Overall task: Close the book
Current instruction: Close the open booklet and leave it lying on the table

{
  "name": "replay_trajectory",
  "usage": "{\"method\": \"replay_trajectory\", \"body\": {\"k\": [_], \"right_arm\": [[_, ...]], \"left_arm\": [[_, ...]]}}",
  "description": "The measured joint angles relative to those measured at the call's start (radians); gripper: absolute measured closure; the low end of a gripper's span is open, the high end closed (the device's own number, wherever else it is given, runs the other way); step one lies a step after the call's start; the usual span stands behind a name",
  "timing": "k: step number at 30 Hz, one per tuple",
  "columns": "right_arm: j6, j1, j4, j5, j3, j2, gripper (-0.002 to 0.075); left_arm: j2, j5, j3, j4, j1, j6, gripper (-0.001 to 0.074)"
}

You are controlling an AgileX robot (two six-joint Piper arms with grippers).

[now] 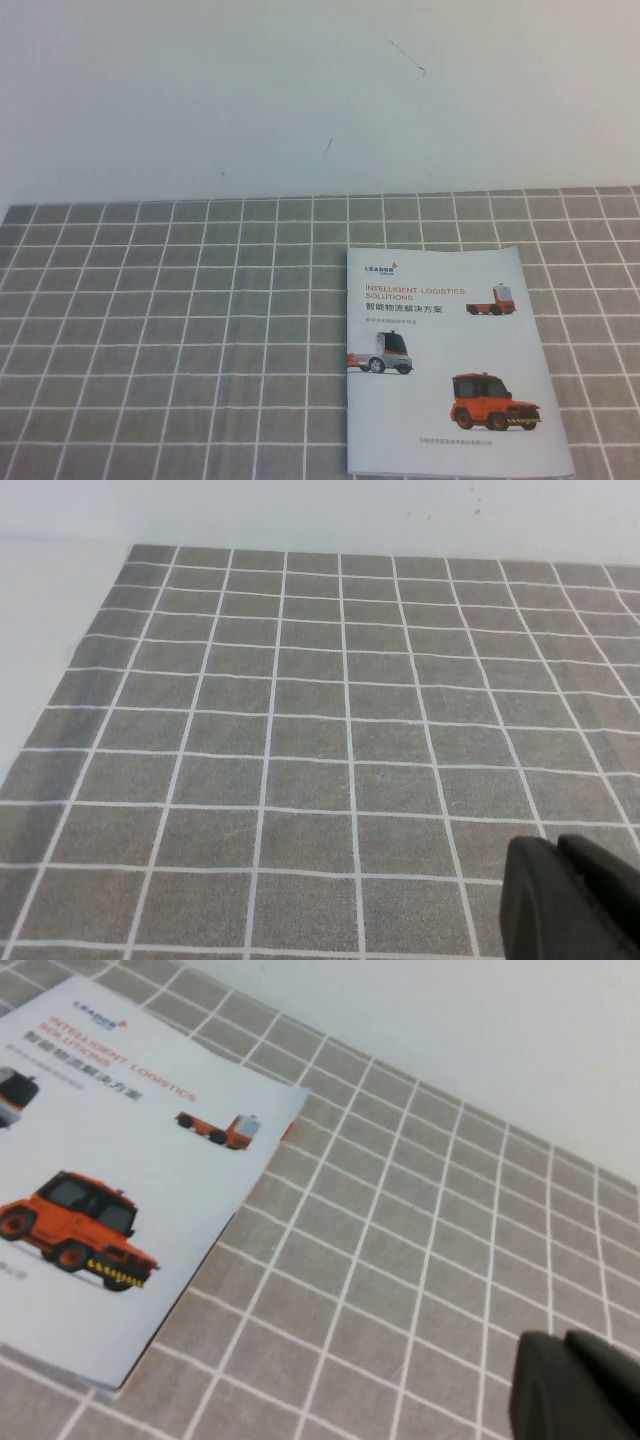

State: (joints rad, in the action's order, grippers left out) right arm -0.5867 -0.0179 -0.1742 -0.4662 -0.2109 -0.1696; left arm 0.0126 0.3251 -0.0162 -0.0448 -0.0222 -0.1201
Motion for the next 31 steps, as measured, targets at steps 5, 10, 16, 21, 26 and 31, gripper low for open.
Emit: {"method": "replay_trajectory", "body": {"k": [5,10,16,21,26,31], "right_arm": [[0.065,0.0,0.012,0.175,0.155,0.109,0.073],[0.243,0.0,0.069,0.169,0.236,0.178,0.073],[0.365,0.0,0.105,0.13,0.234,0.18,0.073],[0.378,0.0,0.11,0.128,0.234,0.18,0.073],[0.378,0.0,0.11,0.126,0.234,0.18,0.073],[0.381,0.0,0.113,0.126,0.233,0.18,0.073]], "left_arm": [[0.0,0.0,0.0,0.0,0.0,0.0,0.0738],[0.0,0.002,0.0,0.0,0.0,0.0,0.0738],[0.0,0.004,0.0,0.002,0.0,-0.002,0.0738],[0.0,0.004,0.0,0.002,0.0,-0.002,0.0738],[0.0,0.004,0.0,0.002,0.0,-0.002,0.0738],[0.0,0.004,0.0,0.002,0.0,-0.002,0.0738]]}}
